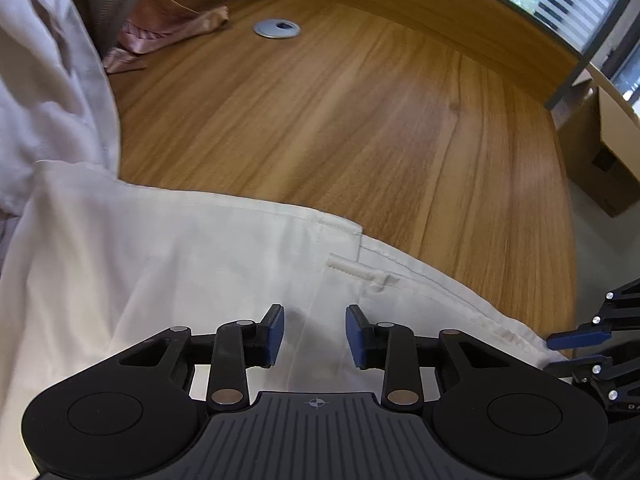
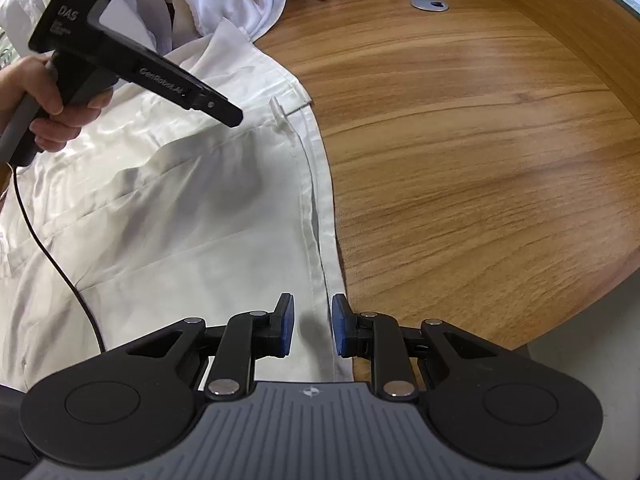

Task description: Fold clothes

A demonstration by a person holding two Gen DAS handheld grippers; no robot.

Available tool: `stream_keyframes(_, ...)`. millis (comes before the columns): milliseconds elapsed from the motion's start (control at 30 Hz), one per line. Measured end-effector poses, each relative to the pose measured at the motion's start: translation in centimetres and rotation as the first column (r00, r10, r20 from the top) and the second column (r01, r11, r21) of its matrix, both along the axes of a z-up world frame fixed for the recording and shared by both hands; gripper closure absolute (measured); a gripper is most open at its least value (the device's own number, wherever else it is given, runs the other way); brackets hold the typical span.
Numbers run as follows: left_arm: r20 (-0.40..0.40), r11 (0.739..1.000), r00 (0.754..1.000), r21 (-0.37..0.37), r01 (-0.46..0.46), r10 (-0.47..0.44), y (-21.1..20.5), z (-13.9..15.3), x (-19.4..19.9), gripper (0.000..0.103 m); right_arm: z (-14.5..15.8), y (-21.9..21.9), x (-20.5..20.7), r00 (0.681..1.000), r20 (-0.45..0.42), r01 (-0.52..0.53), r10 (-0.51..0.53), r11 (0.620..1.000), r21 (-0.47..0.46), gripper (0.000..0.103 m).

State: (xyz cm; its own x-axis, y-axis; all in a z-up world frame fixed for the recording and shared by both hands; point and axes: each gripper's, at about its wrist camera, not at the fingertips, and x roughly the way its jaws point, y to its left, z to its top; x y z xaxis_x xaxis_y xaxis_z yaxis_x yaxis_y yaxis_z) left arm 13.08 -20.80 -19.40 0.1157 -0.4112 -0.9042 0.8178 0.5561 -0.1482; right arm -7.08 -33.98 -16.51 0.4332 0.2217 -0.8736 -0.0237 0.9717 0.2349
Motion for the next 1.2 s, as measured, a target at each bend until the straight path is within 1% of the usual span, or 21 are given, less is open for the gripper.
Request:
stream_keyframes(67, -0.011, 1.000, 1.000, -0.001, -0.003, 0.003, -0.1, -0.2, -0.1, 0.077, -0.2, 0.1, -0.1, 1.000, -0.007, 0.006, -0.006, 1.000, -0.003, 0.079)
stream_keyframes(200, -0.015, 0.999, 0.999, -0.023, -0.035, 0.035, 0.4, -0.4, -0.5, 0.100, -0.4, 0.3, -0.2, 1.000, -0.018, 0.012, -0.012, 1.000, -0.007, 0.079)
stream_keyframes(300, 0.007, 0.997, 0.999, -0.052, -0.052, 0.053, 0.8, 0.0, -0.8, 0.101, -0.4, 0.3, -0.1, 1.000, -0.015, 0.018, -0.018, 1.000, -0.017, 0.079)
stream_keyframes(400, 0.036, 0.996, 0.998, -0.062, -0.057, 0.059, 0.9, 0.4, -1.3, 0.101, -0.5, 0.4, 0.0, 1.000, -0.011, 0.006, -0.006, 1.000, -0.023, 0.080)
stream_keyframes(467, 0.051, 0.996, 0.997, -0.069, -0.060, 0.063, 0.8, 0.8, -1.6, 0.101, -0.5, 0.5, -0.1, 1.000, -0.010, -0.003, 0.003, 0.999, -0.036, 0.099)
stream_keyframes(500, 0.057, 0.995, 0.996, -0.073, -0.062, 0.066, 0.7, 1.0, -1.7, 0.101, -0.6, 0.6, -0.1, 1.000, -0.010, -0.007, 0.007, 0.999, -0.043, 0.102)
stream_keyframes(633, 0.079, 0.994, 0.995, -0.092, -0.059, 0.066, 0.3, 2.0, -1.8, 0.101, 0.1, 0.6, -0.6, 1.000, 0.026, -0.007, 0.009, 0.997, -0.075, 0.102)
stream_keyframes(733, 0.089, 0.995, 0.994, -0.087, -0.049, 0.057, -0.4, 2.1, -1.9, 0.101, 0.6, 0.2, -0.6, 0.999, 0.035, 0.010, -0.007, 0.997, -0.079, 0.102)
stream_keyframes(933, 0.091, 0.996, 0.993, -0.055, -0.070, 0.075, -1.8, 0.4, -1.6, 0.101, 0.7, -0.8, -0.5, 0.999, 0.024, 0.033, -0.030, 0.994, -0.101, 0.103)
stream_keyframes(1033, 0.085, 0.995, 0.992, -0.034, -0.089, 0.092, -2.0, -0.3, -1.4, 0.099, 0.7, -1.3, -0.5, 1.000, 0.018, 0.023, -0.021, 0.995, -0.098, 0.102)
stream_keyframes(1067, 0.092, 0.994, 0.990, -0.041, -0.103, 0.106, -1.8, -0.2, -1.5, 0.096, 0.8, -1.4, -0.5, 1.000, 0.016, 0.017, -0.015, 0.996, -0.093, 0.102)
stream_keyframes(1100, 0.108, 0.992, 0.987, -0.054, -0.117, 0.123, -1.5, 0.3, -1.6, 0.086, 1.0, -1.4, -0.5, 1.000, 0.020, 0.008, -0.006, 0.996, -0.094, 0.102)
stream_keyframes(1133, 0.125, 0.989, 0.982, -0.065, -0.131, 0.139, -1.0, 0.8, -1.8, 0.074, 1.3, -1.4, -0.5, 1.000, 0.025, -0.003, 0.005, 0.995, -0.097, 0.102)
stream_keyframes(1200, 0.161, 0.981, 0.969, -0.086, -0.176, 0.188, 0.4, 2.4, -2.2, 0.066, 1.9, -1.2, -0.5, 0.999, 0.040, -0.023, 0.027, 0.995, -0.100, 0.101)
